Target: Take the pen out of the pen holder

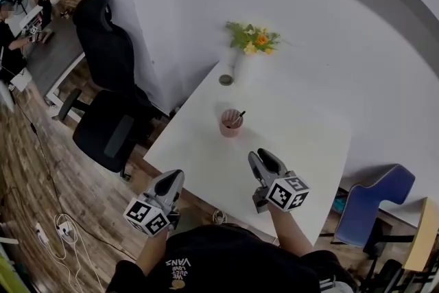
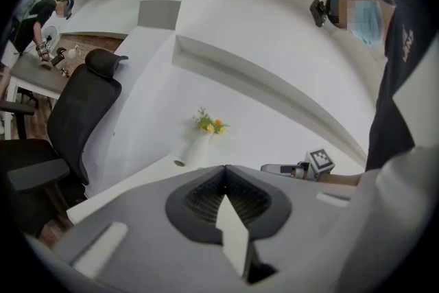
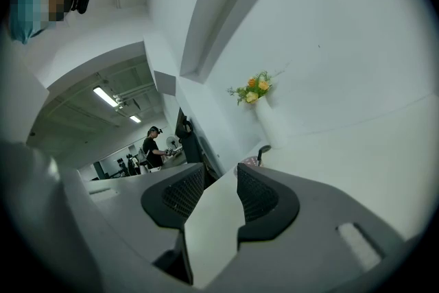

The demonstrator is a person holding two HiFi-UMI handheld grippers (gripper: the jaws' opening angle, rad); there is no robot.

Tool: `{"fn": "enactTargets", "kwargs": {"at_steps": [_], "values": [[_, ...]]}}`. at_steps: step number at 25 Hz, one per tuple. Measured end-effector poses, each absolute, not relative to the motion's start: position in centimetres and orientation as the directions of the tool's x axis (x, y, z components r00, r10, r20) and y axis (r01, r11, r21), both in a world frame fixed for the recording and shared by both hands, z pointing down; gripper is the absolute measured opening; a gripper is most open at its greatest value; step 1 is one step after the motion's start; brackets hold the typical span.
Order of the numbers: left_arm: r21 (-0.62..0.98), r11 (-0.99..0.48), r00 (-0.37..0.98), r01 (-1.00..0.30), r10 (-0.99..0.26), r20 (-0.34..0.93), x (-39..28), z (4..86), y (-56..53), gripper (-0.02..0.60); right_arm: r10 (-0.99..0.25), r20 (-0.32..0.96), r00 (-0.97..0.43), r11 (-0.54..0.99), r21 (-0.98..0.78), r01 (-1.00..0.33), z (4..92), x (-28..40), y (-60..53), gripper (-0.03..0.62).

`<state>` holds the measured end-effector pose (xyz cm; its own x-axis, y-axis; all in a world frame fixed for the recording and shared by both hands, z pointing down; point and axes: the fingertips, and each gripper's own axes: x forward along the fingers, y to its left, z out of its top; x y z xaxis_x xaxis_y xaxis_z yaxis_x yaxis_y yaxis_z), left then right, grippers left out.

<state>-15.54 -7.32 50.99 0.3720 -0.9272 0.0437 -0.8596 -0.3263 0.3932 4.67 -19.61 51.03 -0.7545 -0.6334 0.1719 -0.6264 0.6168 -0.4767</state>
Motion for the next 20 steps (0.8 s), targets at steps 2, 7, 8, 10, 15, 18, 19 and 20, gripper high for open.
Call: {"fn": "enactTargets", "kwargs": {"at_steps": [2,7,8,10,15,18,19,20], "values": [[0.398,-0.336,0.386,-0.854,-0.921,0.051,-15.5,51.4,-7.9,0.052,-0.644,0.178,-0.744,0.605,-0.477,-0.638,51.3,4.8,-20.0,0.129],[0.418,-0.388,0.448,-0.821,-0.892,0.053,-15.9,51.6,-10.4,0.052,-0.694,0.198,-0.692,0.547,-0.479,-0.686,51.9,4.7,-21.0,0.129],[0.417,-0.407,0.469,-0.812,-0.882,0.053,-15.9,51.7,-11.1,0.052,-0.704,0.201,-0.681,0.536,-0.478,-0.696,51.9,4.6,-21.3,0.129],[0.411,-0.448,0.510,-0.794,-0.858,0.052,-16.2,51.6,-12.3,0.052,-0.724,0.206,-0.658,0.516,-0.472,-0.715,51.8,4.2,-21.7,0.129],[0.406,-0.521,0.590,-0.751,-0.805,0.057,-17.4,50.9,-15.4,0.052,-0.765,0.208,-0.609,0.475,-0.457,-0.752,51.2,3.0,-23.2,0.129],[0.410,-0.551,0.624,-0.727,-0.779,0.059,-18.2,51.1,-16.8,0.052,-0.775,0.228,-0.589,0.462,-0.431,-0.775,51.2,2.1,-24.6,0.129],[0.413,-0.559,0.634,-0.719,-0.771,0.059,-18.4,51.3,-17.1,0.052,-0.779,0.233,-0.582,0.458,-0.423,-0.782,51.2,1.8,-25.0,0.129],[0.416,-0.566,0.642,-0.712,-0.764,0.061,-18.6,51.4,-17.4,0.052,-0.782,0.238,-0.575,0.453,-0.415,-0.789,51.3,1.6,-25.5,0.129]]}}
